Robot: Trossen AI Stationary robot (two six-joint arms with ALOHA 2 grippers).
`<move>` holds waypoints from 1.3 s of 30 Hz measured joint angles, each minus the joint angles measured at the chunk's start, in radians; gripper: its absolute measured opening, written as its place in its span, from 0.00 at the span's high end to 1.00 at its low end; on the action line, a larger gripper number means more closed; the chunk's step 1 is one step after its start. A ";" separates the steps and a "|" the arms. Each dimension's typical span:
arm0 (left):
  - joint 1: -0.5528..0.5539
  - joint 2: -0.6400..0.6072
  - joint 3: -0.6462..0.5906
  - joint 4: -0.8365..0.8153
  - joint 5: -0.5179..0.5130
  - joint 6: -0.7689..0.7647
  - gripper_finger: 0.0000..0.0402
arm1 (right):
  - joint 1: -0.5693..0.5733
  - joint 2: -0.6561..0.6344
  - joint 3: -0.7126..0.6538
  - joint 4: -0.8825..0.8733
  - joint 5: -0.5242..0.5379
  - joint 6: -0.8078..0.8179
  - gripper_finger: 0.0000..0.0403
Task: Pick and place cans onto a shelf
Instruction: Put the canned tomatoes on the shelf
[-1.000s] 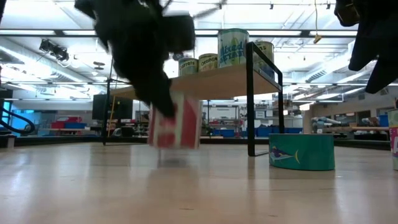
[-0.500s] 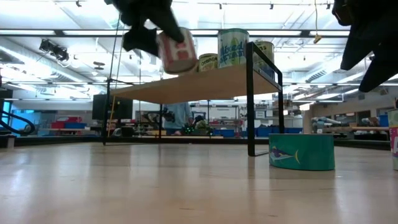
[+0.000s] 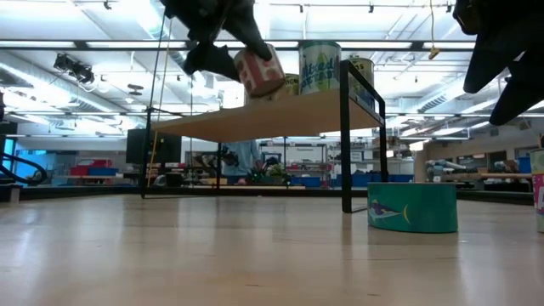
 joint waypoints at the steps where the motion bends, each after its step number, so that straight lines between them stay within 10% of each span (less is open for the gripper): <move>1: 0.000 0.000 0.000 0.012 -0.008 -0.001 0.31 | 0.000 0.000 0.000 0.000 0.000 0.000 0.14; 39: 0.022 0.113 -0.001 0.205 -0.167 0.188 0.31 | -0.015 0.000 0.000 0.036 0.053 -0.002 0.14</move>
